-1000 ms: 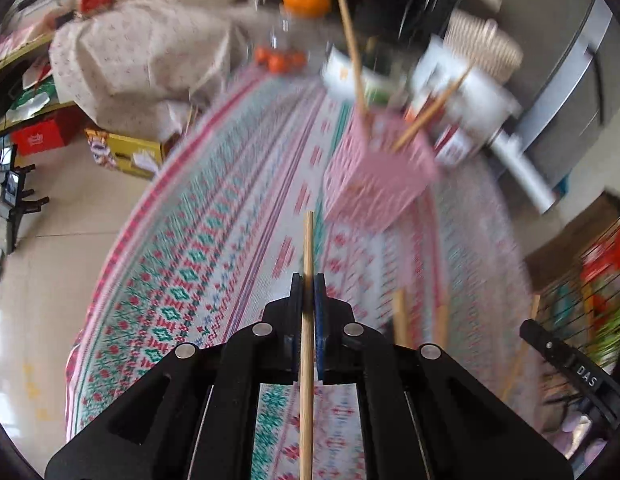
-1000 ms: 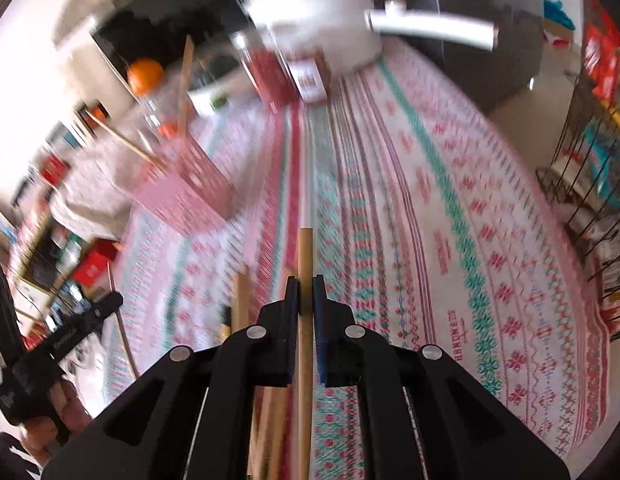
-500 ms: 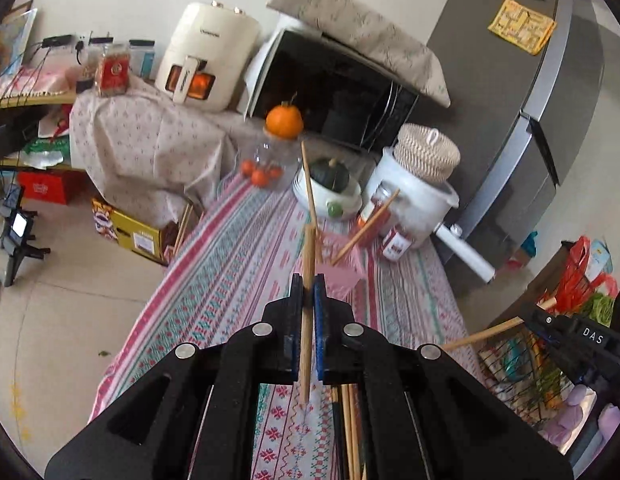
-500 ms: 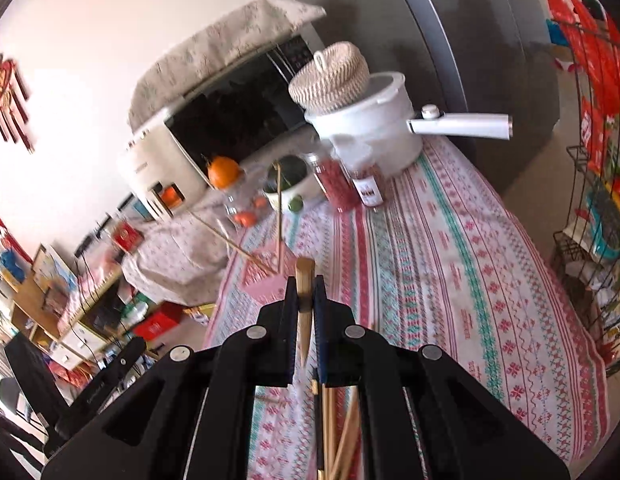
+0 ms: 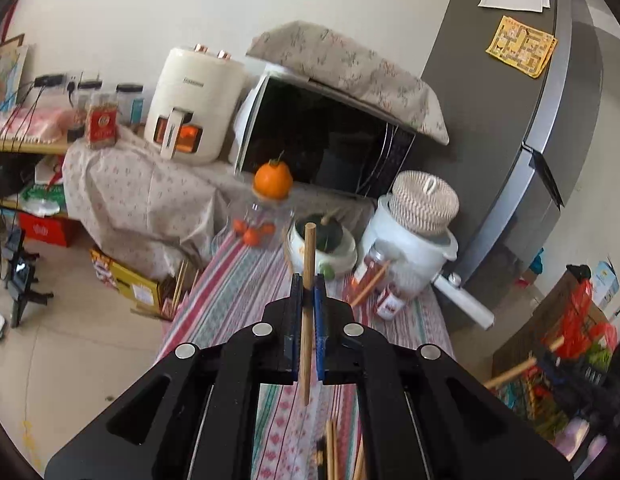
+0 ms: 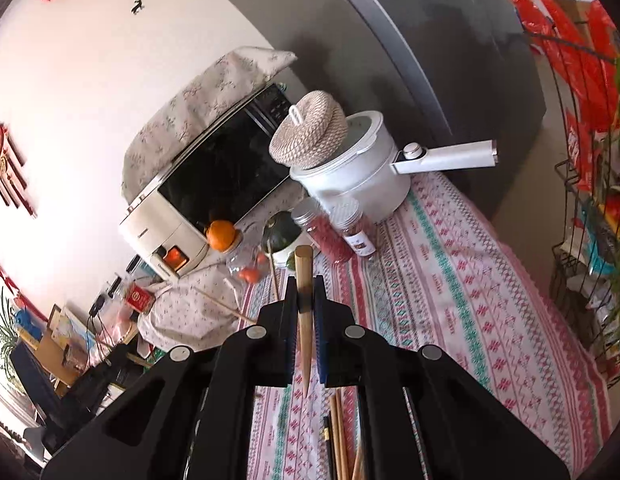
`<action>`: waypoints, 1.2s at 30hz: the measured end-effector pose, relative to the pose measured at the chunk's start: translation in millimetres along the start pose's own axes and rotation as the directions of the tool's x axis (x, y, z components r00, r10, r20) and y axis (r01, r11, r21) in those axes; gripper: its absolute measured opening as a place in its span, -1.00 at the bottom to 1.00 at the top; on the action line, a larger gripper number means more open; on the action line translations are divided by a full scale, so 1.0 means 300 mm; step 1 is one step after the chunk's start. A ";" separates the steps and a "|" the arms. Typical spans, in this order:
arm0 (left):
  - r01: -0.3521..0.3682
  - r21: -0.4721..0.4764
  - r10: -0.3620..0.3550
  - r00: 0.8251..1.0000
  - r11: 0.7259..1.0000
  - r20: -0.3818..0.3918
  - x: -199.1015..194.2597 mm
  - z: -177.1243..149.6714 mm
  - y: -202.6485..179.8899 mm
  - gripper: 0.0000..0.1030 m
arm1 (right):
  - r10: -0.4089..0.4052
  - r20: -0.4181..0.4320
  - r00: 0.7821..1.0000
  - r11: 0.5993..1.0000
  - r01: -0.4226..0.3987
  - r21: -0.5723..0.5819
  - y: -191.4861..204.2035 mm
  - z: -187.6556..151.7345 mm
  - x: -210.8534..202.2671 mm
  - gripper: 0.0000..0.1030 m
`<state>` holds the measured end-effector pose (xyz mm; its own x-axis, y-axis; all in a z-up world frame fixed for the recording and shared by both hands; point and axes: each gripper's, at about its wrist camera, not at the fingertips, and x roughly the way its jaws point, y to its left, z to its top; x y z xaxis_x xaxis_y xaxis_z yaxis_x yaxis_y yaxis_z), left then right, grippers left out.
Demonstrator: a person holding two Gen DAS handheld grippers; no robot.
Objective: Organize utensils
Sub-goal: 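Raise both held chopsticks upright above the pink basket, then drop both chopsticks into the pink basket by opening both tools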
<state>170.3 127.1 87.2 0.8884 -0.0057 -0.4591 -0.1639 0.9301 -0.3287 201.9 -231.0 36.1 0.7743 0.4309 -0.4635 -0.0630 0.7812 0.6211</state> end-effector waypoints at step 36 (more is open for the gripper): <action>-0.146 -0.175 0.096 0.959 0.974 -0.267 0.240 -0.274 0.230 -0.58 | 0.015 0.046 0.999 1.000 -0.015 -0.003 0.157 0.103 0.148 -0.85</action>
<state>187.7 160.6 -36.3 0.7216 -0.0147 -0.6922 -0.3642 0.8422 -0.3976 252.9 -189.0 64.2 0.8015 0.4214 -0.4243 -0.0767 0.7761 0.6259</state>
